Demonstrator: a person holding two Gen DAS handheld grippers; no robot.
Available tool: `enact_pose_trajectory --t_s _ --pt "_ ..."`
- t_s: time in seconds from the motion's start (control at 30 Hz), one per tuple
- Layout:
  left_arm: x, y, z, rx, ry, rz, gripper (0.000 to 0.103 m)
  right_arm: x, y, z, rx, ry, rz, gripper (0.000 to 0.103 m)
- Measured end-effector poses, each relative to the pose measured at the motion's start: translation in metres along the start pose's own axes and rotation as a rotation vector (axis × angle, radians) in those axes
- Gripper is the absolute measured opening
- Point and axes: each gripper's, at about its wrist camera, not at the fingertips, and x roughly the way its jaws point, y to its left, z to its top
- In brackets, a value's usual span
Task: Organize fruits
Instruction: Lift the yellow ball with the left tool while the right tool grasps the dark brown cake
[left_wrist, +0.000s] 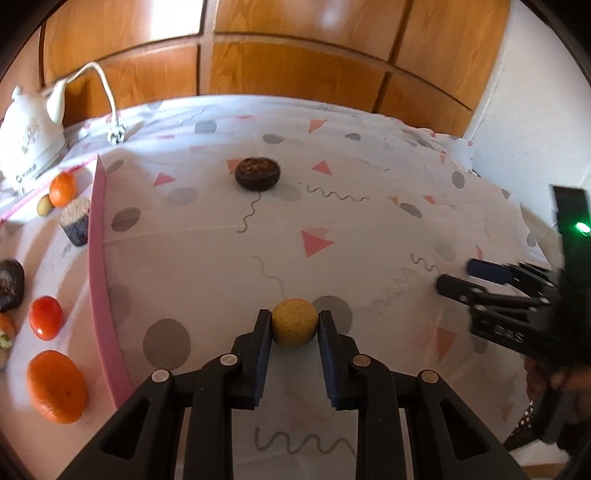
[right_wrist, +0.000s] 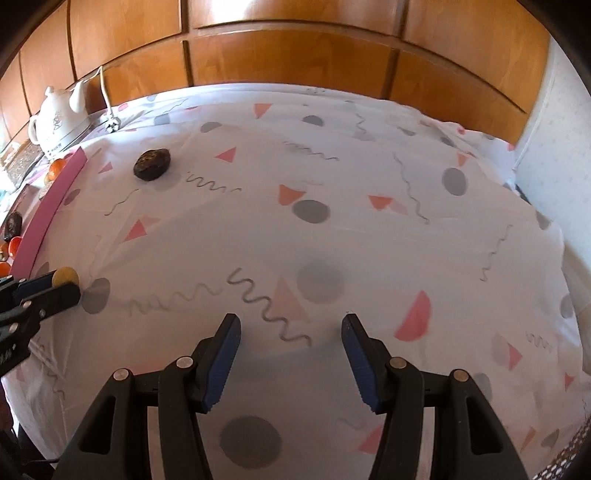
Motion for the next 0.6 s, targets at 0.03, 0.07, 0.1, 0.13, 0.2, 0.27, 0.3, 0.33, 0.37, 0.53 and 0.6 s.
enact_pose_trajectory --t_s 0.03,0.07,0.1,0.13,0.2,0.27,0.3,0.33,0.37,0.53,0.6 --pt "-0.005 -0.001 0.0 0.007 -0.013 0.002 0.025 0.002 0.002 0.002 -0.005 0.003 0.008 0.058" --pt "-0.008 -0.001 0.0 0.006 -0.016 -0.002 0.025 0.003 0.004 0.004 -0.011 0.006 0.02 0.058" --pt "-0.013 0.0 0.001 0.001 -0.022 -0.005 0.025 0.005 0.007 0.006 -0.019 0.009 0.032 0.058" --pt "-0.02 0.001 0.001 -0.002 -0.034 -0.003 0.025 0.006 0.01 0.009 -0.029 0.011 0.044 0.058" --pt "-0.03 0.004 0.001 -0.01 -0.049 -0.004 0.025 0.01 0.018 0.015 -0.057 0.009 0.075 0.058" --pt "-0.039 0.006 0.001 -0.017 -0.064 -0.005 0.025 0.013 0.029 0.024 -0.09 0.0 0.102 0.058" --pt "-0.045 0.008 0.001 -0.02 -0.075 0.0 0.025 0.015 0.036 0.03 -0.108 -0.008 0.117 0.058" --pt "-0.05 0.01 0.002 -0.027 -0.084 0.004 0.025 0.018 0.044 0.037 -0.127 -0.017 0.131 0.058" --pt "-0.056 0.012 0.002 -0.037 -0.094 0.005 0.025 0.02 0.05 0.043 -0.137 -0.022 0.143 0.061" --pt "-0.073 0.028 0.002 -0.091 -0.127 0.018 0.025 0.033 0.086 0.085 -0.184 -0.056 0.187 0.066" --pt "-0.077 0.034 0.002 -0.106 -0.133 0.025 0.025 0.04 0.098 0.1 -0.194 -0.06 0.193 0.066"
